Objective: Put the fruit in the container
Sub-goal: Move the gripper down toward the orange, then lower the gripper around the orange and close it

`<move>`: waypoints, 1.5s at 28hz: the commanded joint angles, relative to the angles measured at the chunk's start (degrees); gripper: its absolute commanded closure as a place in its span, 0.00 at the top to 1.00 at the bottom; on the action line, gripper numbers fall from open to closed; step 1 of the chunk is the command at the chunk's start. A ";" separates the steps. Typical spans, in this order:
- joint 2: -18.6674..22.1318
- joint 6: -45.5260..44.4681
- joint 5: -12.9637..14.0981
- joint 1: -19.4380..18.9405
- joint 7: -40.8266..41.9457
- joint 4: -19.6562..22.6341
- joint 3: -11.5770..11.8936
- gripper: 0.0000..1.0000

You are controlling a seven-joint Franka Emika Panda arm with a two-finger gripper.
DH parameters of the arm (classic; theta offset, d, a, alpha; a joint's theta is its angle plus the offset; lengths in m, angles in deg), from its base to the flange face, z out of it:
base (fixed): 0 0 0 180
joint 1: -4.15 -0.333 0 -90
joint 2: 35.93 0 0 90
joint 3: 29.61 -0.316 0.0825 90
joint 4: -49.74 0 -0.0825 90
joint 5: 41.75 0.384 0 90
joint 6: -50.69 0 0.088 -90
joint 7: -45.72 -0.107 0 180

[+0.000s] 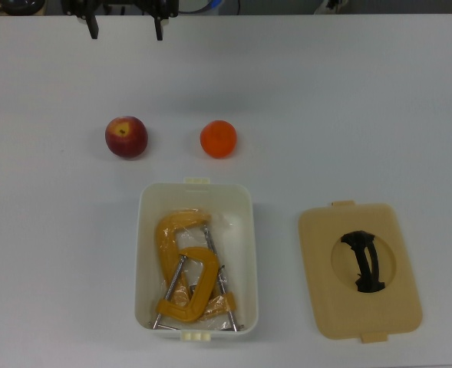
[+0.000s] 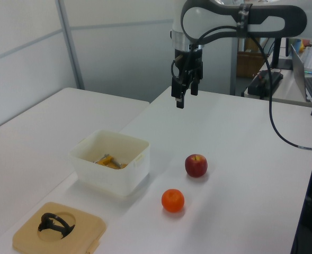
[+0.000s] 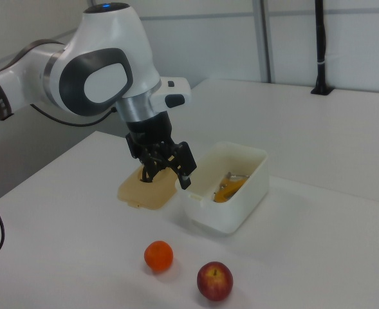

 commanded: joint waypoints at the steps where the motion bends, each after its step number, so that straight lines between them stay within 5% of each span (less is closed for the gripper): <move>1: -3.72 -2.91 -3.77 0.32 1.20 -3.23 -1.36 1.00; 9: 0.88 -2.96 -2.58 0.33 2.60 0.58 -1.46 1.00; 22: 6.78 6.35 -0.90 -1.60 4.55 17.37 -3.13 1.00; 31: 5.29 21.03 -1.07 -3.45 4.37 28.09 -7.26 1.00; 37: 0.02 23.84 -2.13 -3.62 4.11 27.92 -9.46 1.00; 42: -4.29 27.36 -6.52 -4.24 2.97 27.92 -9.73 1.00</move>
